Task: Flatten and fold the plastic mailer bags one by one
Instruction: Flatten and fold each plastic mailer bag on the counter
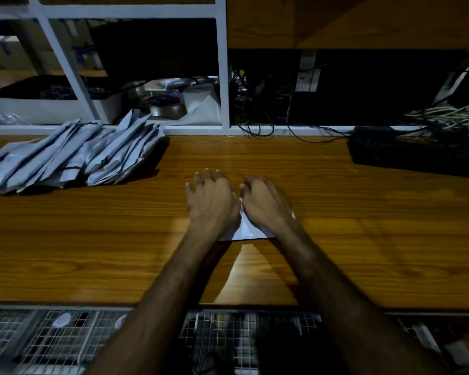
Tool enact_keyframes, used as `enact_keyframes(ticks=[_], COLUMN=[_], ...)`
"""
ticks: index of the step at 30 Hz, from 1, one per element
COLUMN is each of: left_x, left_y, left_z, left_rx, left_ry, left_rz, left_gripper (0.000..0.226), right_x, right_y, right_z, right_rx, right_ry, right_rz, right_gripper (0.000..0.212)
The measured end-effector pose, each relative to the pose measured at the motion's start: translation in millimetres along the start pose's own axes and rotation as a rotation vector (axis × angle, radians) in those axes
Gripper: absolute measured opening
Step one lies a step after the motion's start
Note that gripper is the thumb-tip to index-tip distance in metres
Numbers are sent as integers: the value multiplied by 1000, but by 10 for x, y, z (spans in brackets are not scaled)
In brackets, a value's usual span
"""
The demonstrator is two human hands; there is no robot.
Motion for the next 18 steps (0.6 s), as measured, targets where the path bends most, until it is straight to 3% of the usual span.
enact_keyframes(ticks=[7,18], left_x=[11,64], left_y=[-4,164], left_z=[241,219], left_rx=[-55,25], left_ry=[92,-58], left_rz=[33,154], left_gripper=[58,63], right_x=[123,187], right_y=[-18,64], right_z=[240,289], right_rx=[-86,-144], right_ry=[65,221], right_rz=[-4,-79], right_gripper=[47,51])
Point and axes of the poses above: each hand's wrist, its own y-axis away from the middle knuckle, its own z-axis out of the palm, x = y × z, the point moved 7 cm from there along -y, towards the middle knuckle, and after that the axes turned 15 degrees about -z, right-handed, at the moved point
